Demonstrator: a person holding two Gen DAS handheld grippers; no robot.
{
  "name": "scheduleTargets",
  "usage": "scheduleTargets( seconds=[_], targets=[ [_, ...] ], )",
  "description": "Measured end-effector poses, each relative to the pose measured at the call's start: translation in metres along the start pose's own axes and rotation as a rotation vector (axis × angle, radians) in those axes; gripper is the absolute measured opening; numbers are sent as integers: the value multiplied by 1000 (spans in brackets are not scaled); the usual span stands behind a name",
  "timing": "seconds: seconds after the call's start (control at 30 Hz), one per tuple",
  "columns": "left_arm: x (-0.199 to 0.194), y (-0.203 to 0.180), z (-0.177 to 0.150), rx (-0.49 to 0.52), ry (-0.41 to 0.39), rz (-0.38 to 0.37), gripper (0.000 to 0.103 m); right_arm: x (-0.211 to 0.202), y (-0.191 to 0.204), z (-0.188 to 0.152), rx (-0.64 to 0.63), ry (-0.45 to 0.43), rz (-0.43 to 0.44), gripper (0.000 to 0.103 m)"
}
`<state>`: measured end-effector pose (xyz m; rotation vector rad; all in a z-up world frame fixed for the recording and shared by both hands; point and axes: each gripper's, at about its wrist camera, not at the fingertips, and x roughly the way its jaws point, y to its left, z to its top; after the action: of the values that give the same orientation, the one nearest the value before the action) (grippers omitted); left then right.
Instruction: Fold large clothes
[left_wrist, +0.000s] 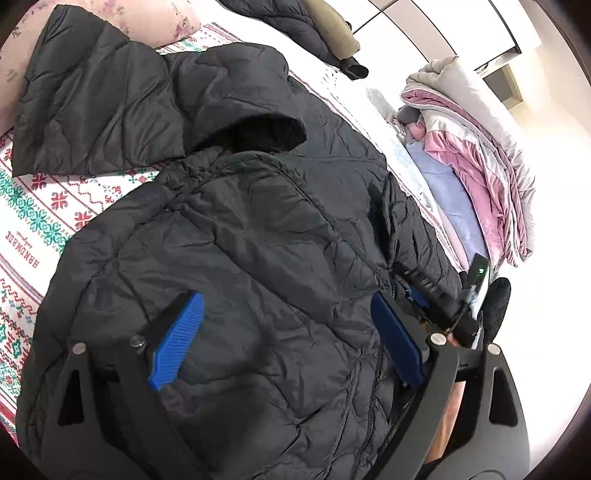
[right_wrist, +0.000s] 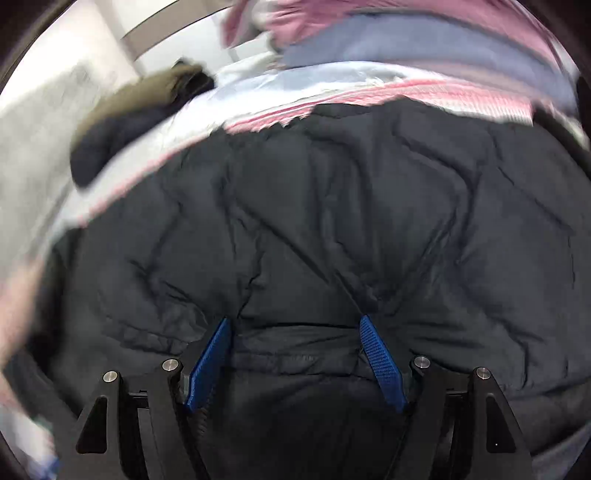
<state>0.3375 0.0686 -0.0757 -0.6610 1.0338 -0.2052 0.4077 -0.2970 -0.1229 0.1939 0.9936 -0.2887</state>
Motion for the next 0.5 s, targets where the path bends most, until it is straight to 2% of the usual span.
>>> scheduleTargets(
  seconds=[0.07,0.13,0.23,0.33,0.4,0.5],
  targets=[
    [-2,2,1,1,-11,11,91,-4,19,-2,-86,28,-54,74],
    [-5,4,2,-3,-22,23,91,-26,23,1,-70,29,6,73],
    [-16,12,8,-21,-59,48,91,-85,11,-3,35,-74,100,74],
    [-32,25,14,-43,-115,88,91,-130,-7,-28,156,-49,247,74],
    [-44,35,17,-62,-159,153,91,-153,-13,-54,180,-19,318,74],
    [-71,57,22,-114,-282,320,91,-168,-23,-87,179,-21,359,74]
  ],
)
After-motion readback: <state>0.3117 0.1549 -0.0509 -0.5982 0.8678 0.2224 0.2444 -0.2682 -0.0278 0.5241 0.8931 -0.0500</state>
